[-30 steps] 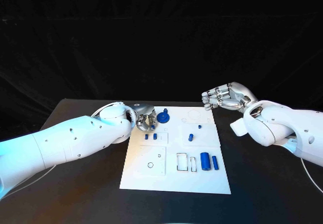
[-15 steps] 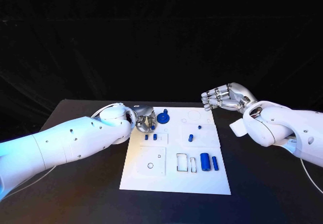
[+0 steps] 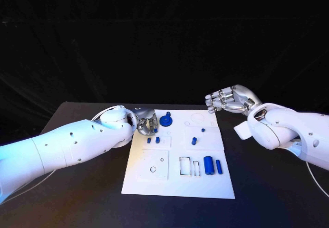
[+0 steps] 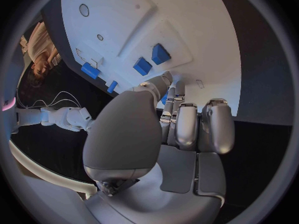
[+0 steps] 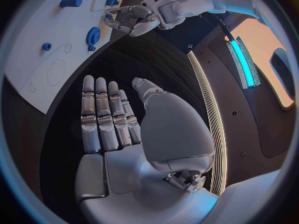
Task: Assemble the parts on the task board
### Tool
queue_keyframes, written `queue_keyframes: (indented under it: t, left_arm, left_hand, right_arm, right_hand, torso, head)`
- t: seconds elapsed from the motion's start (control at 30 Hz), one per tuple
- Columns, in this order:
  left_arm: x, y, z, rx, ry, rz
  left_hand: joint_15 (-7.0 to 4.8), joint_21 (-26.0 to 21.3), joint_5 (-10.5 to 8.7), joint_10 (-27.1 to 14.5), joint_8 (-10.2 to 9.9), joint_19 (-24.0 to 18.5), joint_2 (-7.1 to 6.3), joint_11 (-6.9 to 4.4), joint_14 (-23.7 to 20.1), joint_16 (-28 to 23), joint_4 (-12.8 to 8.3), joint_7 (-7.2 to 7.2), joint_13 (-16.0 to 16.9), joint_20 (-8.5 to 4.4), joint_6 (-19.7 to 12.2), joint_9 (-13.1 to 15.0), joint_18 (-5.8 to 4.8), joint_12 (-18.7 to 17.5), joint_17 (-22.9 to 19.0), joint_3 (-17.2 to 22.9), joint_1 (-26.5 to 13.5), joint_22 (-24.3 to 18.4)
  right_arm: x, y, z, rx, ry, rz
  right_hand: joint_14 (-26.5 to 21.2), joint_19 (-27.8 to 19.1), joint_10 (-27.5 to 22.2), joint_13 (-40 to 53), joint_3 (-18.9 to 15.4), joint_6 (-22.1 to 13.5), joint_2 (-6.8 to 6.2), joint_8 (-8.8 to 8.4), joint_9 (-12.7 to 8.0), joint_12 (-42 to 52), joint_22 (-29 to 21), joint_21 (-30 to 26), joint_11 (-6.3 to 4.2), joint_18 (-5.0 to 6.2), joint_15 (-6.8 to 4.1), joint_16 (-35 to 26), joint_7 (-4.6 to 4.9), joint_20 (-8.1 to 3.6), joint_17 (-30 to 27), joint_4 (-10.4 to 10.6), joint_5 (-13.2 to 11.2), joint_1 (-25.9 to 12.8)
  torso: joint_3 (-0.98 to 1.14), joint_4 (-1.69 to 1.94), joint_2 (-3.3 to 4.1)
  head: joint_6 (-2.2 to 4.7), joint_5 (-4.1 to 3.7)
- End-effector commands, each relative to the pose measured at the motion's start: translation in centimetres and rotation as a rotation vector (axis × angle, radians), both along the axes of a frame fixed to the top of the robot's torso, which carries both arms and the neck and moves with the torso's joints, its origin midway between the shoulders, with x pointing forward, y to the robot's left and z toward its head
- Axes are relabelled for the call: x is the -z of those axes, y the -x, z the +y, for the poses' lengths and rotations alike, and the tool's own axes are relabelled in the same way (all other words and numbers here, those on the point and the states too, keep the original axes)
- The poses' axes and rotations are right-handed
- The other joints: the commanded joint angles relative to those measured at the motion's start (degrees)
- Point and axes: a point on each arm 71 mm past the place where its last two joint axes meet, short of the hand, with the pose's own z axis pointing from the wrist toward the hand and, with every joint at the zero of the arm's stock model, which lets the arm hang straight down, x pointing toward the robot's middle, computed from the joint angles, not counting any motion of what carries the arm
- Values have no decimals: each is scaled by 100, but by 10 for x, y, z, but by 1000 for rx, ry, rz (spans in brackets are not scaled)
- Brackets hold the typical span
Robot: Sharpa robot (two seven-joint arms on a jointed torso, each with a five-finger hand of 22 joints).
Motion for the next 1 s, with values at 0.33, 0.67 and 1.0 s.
queue_keyframes:
  t: [0.33,0.67,1.0]
  left_arm:
    - [-17,7,11,-3,128,-91]
    - [-49,16,49,-116,443,28]
    - [-59,24,78,-287,987,261]
  left_hand:
    - [54,-138,-15,-169,-110,-80,-137,47,-20,17,82,-7,-24,49,-139,-63,-48,-214,-64,-163,-116,231]
    - [104,-642,-10,-277,-68,-403,-69,112,-329,-557,377,53,29,94,57,-70,86,-236,-994,-682,-328,-308]
    - [69,-2276,-5,-67,12,-1440,178,54,-1239,-1949,283,25,137,68,291,-70,457,15,-2916,-469,88,-1938]
  right_arm:
    - [5,-3,-2,-94,304,-75]
    - [14,-3,3,-142,682,-210]
    - [29,1,21,-170,937,-299]
  right_hand:
    - [598,581,-75,18,74,151,-45,30,25,34,121,372,-101,34,-233,281,-128,-222,153,-431,-211,355]
    - [1876,1456,560,249,71,621,-12,160,99,200,1131,1780,-489,-8,-702,1559,-376,-754,1248,-782,-14,449]
    - [1880,1940,368,321,550,619,-106,28,106,-8,4432,5236,-472,-431,-710,4642,-375,-773,4038,-770,-267,214]
  torso:
    - [-5,-1,-5]
    - [17,7,-15]
    - [13,10,-25]
  head:
    - [16,-21]
    - [52,-59]
    - [85,-216]
